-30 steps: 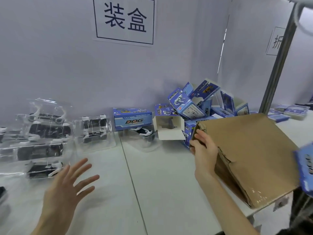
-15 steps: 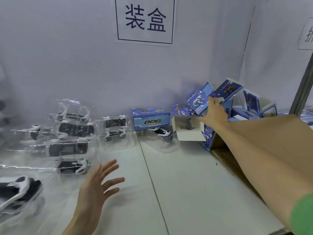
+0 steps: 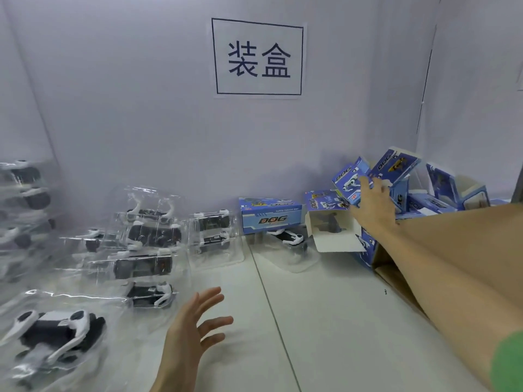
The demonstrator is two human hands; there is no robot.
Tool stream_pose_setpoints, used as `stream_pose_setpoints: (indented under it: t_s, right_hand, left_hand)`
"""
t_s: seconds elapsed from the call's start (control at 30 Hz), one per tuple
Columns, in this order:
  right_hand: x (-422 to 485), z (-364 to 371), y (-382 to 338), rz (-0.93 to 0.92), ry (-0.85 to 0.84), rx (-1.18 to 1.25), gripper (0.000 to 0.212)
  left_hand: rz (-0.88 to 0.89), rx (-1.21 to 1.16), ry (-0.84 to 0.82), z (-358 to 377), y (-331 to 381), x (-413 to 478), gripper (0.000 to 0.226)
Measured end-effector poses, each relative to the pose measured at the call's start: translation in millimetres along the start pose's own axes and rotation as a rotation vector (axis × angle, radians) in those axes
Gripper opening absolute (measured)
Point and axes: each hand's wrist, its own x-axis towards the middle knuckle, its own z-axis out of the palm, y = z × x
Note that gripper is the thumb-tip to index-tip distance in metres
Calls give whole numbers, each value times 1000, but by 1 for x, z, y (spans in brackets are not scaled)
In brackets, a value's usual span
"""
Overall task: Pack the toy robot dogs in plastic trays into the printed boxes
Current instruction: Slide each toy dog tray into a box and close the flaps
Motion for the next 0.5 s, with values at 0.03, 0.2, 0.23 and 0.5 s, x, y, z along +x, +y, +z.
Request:
stream_pose_setpoints:
  t_s: [0.03, 0.2, 0.23, 0.5]
  right_hand:
    - [1, -5, -4, 18, 66, 72, 70]
    - [-11, -61, -42, -7, 570, 594, 61]
    - [-21, -74, -50, -31, 647, 732, 60]
    - [-119, -85, -63, 295, 138, 1837, 20]
  left_hand:
    - [-2, -1, -2, 0, 2, 2, 55]
    - [29, 26, -25, 0, 3, 4, 54]
    - [40, 31, -29, 1, 1, 2, 54]
    - [66, 21, -26, 10, 3, -5, 59]
